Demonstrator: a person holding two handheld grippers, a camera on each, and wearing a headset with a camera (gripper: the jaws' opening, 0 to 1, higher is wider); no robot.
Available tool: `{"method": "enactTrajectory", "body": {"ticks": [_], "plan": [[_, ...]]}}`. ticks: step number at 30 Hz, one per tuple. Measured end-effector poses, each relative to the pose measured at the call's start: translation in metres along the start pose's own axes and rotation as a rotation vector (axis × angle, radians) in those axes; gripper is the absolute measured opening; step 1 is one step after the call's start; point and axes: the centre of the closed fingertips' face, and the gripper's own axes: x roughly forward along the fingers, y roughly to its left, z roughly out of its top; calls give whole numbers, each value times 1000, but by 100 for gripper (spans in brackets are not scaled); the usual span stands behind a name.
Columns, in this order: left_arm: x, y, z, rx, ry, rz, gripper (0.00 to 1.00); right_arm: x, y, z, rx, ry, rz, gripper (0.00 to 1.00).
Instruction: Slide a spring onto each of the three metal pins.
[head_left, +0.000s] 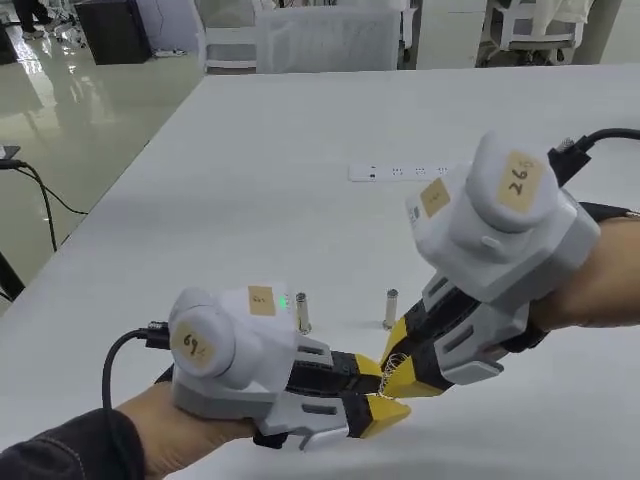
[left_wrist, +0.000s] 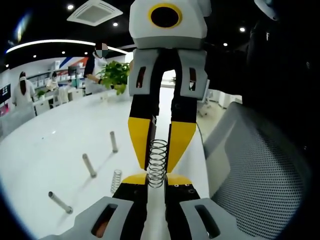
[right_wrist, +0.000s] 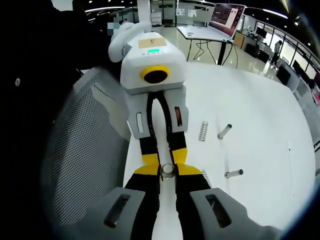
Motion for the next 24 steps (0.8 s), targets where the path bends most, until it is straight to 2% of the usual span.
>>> {"method": "enactTrajectory", "body": {"ticks": [8, 24], "plan": [[-1, 2, 2, -10, -9, 10, 7, -3, -3, -3, 5, 5, -11, 8], [-8, 9, 5, -34, -29, 42, 18, -14, -10, -9, 30, 9, -39, 8]]}}
